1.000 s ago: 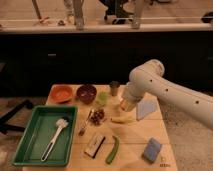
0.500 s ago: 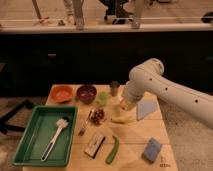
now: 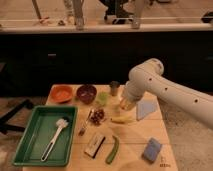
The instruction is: Place apple in metal cup
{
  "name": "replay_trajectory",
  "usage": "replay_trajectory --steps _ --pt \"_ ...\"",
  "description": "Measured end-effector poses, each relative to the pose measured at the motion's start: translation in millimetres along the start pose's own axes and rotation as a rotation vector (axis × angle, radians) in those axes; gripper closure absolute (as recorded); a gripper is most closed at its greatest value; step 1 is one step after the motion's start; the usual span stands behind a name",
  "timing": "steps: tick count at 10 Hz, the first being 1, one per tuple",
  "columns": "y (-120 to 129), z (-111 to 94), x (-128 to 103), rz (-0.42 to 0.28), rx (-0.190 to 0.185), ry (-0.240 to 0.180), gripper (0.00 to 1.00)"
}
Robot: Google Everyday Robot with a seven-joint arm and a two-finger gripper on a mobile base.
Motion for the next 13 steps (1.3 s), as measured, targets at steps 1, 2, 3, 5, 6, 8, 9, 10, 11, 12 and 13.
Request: replay_trajectory --steps 1,2,3,5,6,8,9,10,11,12,13 --pt "-11.1 1.5 -7.7 -0.019 0.006 -0.003 1.0" --pt "-22.0 3.5 -14.1 -0.032 0.012 -0.008 1.0" --pt "-29.9 4.0 -16.6 -0.041 0.018 -0.01 1.0" --pt "-37.9 3.6 -19.4 -0.044 0.025 -0.029 1.0" --pt "-45.5 5.0 -22.8 -0.049 0.029 -0.048 1.0" --pt "-59.0 7.0 -26.1 -0.047 0.036 -0.082 1.0" --pt "-66.0 8.3 -25.4 -0.042 0.038 -0.095 1.0" --pt "-75.1 11.4 -28.9 -0.043 0.038 -0.109 1.0" --pt "-81.4 13.4 -31.9 -0.044 0.038 -0.117 1.0" --pt "-88.8 16.1 -32.9 -0.042 0.038 -0.124 1.0" --pt "-96.5 19.0 -32.5 -0.037 0.038 -0.128 1.0"
